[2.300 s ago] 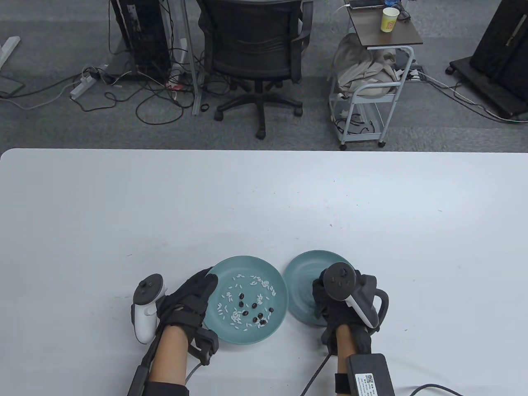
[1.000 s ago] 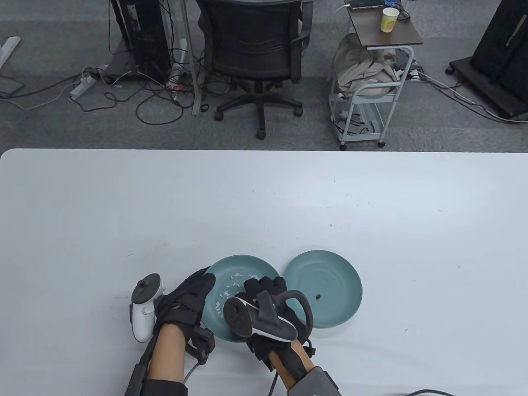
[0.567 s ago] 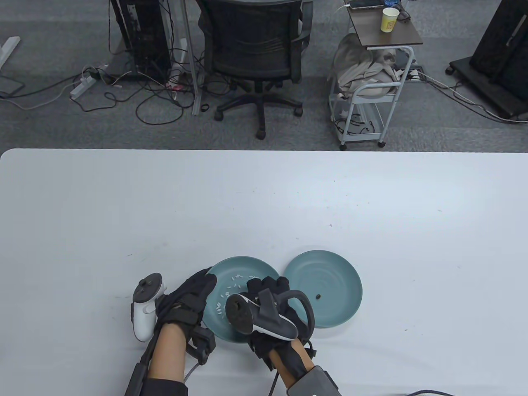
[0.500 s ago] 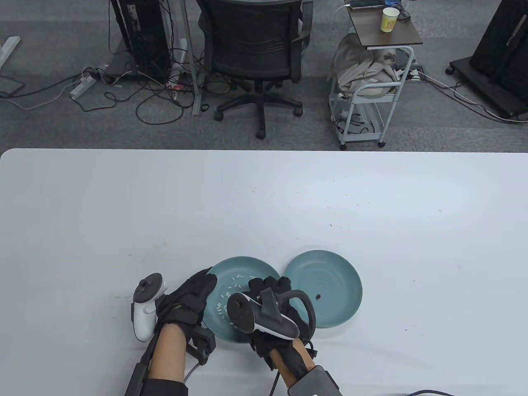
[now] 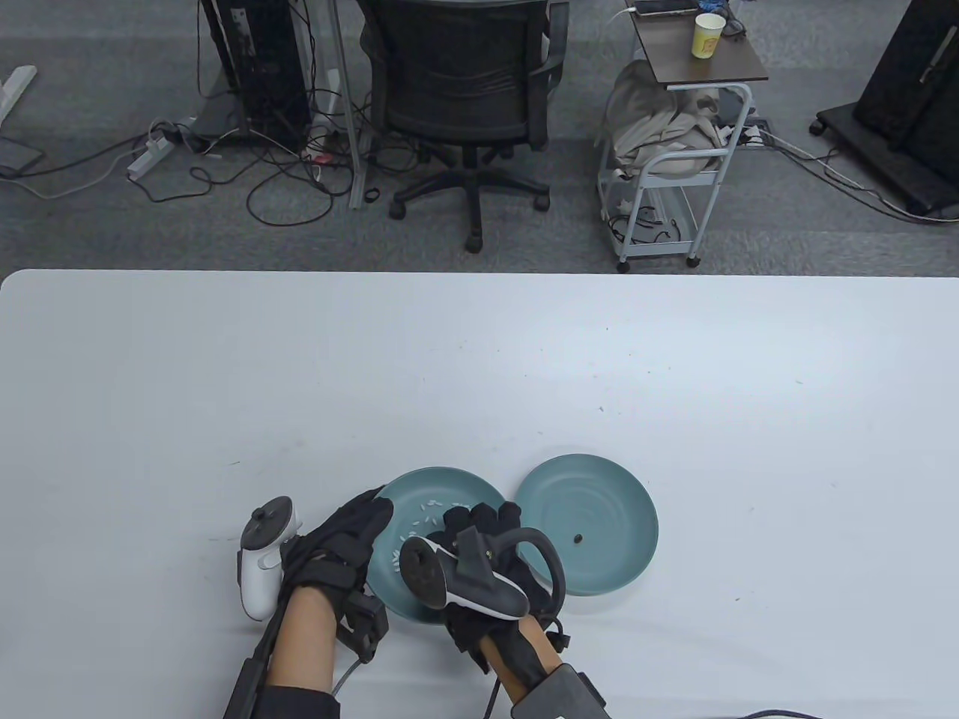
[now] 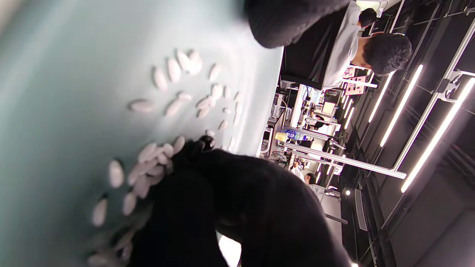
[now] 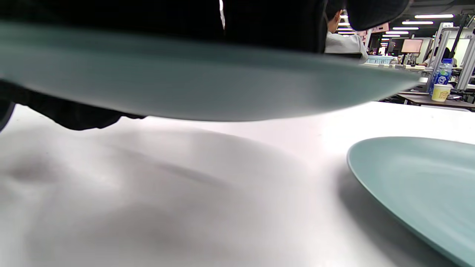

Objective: Pick coffee beans with hand pinch into plate

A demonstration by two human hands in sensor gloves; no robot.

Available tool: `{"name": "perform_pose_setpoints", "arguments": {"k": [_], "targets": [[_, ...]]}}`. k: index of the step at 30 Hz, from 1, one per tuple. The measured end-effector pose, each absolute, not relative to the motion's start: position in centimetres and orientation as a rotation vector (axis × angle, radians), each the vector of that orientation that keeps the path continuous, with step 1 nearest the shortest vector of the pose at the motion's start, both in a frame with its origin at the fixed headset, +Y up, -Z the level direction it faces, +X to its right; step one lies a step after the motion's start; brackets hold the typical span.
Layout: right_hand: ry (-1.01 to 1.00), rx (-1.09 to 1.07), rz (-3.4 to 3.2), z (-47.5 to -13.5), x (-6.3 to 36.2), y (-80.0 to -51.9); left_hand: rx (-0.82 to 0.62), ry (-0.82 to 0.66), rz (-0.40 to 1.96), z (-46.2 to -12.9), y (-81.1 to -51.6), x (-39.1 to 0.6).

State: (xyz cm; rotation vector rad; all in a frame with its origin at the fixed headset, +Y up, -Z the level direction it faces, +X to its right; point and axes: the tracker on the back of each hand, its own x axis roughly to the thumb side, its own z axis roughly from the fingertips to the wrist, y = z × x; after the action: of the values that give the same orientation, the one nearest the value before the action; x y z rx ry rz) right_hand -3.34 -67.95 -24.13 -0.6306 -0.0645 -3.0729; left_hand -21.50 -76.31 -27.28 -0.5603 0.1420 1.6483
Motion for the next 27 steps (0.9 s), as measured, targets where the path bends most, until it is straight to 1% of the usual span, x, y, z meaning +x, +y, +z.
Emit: {"name": "perform_pose_setpoints", "arguments": {"k": [4, 7, 13, 19, 21, 23, 27], "targets": [[-0.131, -0.623, -3.032, -23.7, -3.4, -67.7, -0.574, 0.139, 1.664, -27.2, -76.3, -21.3], [-0.130, -0.637, -2.996, -23.3, -3.6, -67.7, -0.583, 0.129, 1.647, -27.2, -76.3, -21.2], [-0.219, -0.708, -3.047, -23.9, -3.8, -68.0, -0.592, 0.105, 1.610, -27.3, -76.3, -21.5], [-0.218, -0.716, -3.096, -24.1, -3.0, -68.1, -0.609, 0.078, 1.605, -27.4, -76.3, -21.2], [-0.247, -0.707, -3.110, -24.1, -2.9, -68.0, -0.618, 0.070, 1.609, -27.4, -76.4, -21.2], [-0.213, -0.709, -3.111, -24.1, -2.9, -67.9, -0.610, 0.070, 1.611, -27.4, -76.2, -21.3], [-0.237, -0.719, -3.133, -24.2, -2.9, -68.2, -0.610, 0.068, 1.596, -27.4, -76.3, -21.3]]}}
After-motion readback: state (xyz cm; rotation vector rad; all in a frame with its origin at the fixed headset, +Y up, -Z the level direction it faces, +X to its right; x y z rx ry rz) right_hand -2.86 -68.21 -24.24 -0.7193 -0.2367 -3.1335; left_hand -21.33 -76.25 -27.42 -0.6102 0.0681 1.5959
